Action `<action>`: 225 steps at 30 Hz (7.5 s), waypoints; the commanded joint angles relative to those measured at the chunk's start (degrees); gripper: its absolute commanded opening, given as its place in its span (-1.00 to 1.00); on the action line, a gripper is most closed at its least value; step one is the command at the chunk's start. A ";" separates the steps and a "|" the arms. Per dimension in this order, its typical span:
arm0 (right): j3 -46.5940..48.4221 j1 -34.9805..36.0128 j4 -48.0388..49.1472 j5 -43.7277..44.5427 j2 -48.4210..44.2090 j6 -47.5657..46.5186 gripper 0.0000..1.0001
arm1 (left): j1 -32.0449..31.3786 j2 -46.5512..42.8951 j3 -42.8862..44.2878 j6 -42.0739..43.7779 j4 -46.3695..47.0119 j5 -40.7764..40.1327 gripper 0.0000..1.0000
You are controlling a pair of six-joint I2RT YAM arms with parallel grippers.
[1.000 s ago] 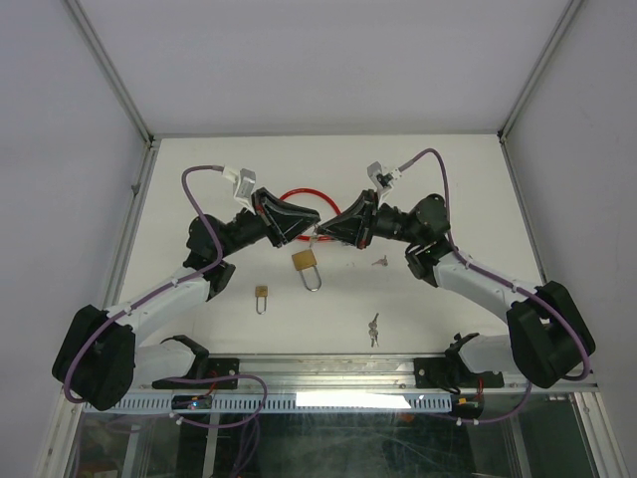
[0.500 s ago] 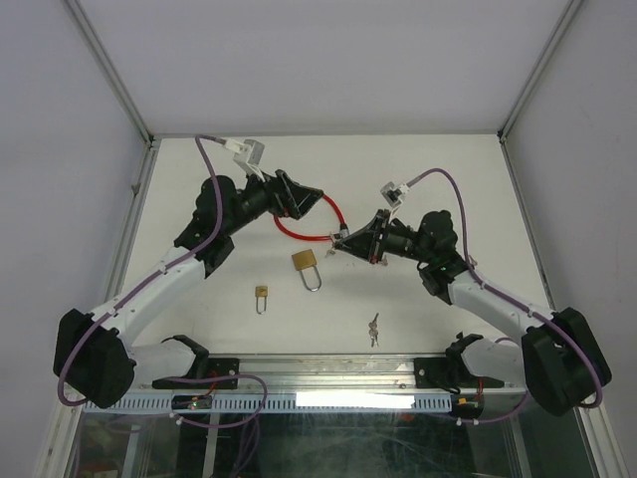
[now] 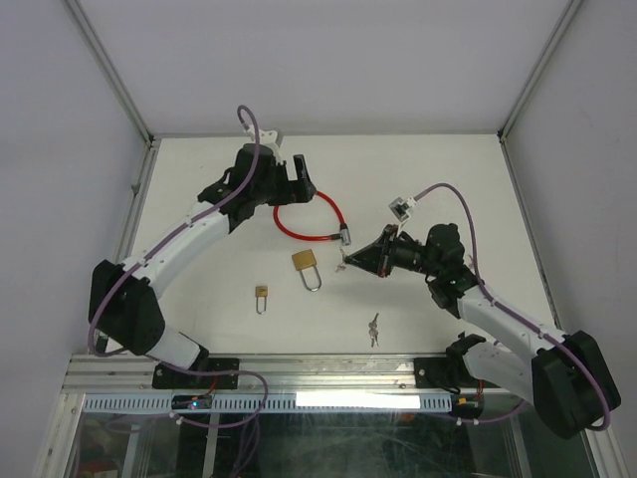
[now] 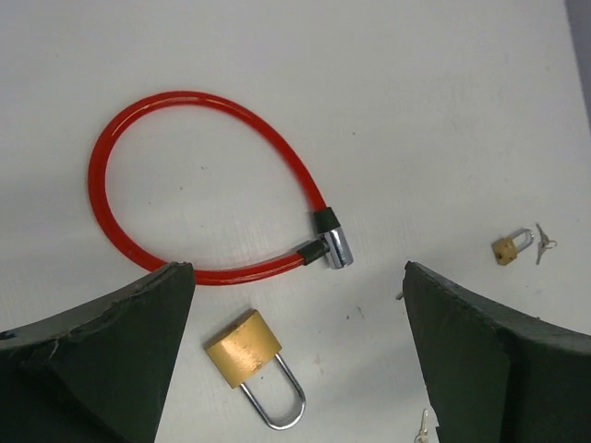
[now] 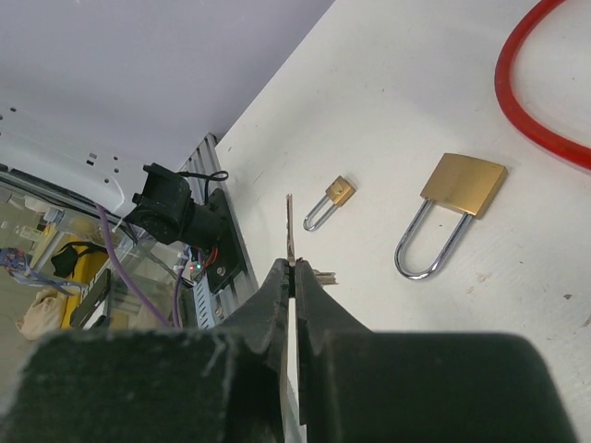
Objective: Unlock with the key
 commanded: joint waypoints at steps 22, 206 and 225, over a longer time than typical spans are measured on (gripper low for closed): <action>-2.59 -1.39 -7.41 23.81 -6.89 -2.07 -1.00 | -8.85 36.97 29.75 -5.81 -14.54 -6.14 0.87; 12.00 -1.03 10.43 12.43 29.52 17.75 -1.00 | -4.58 19.06 11.06 -20.66 -1.03 7.00 -1.00; 13.52 -0.92 6.20 12.73 29.35 16.31 -1.00 | -4.70 19.21 11.30 -20.65 -1.02 7.01 -1.00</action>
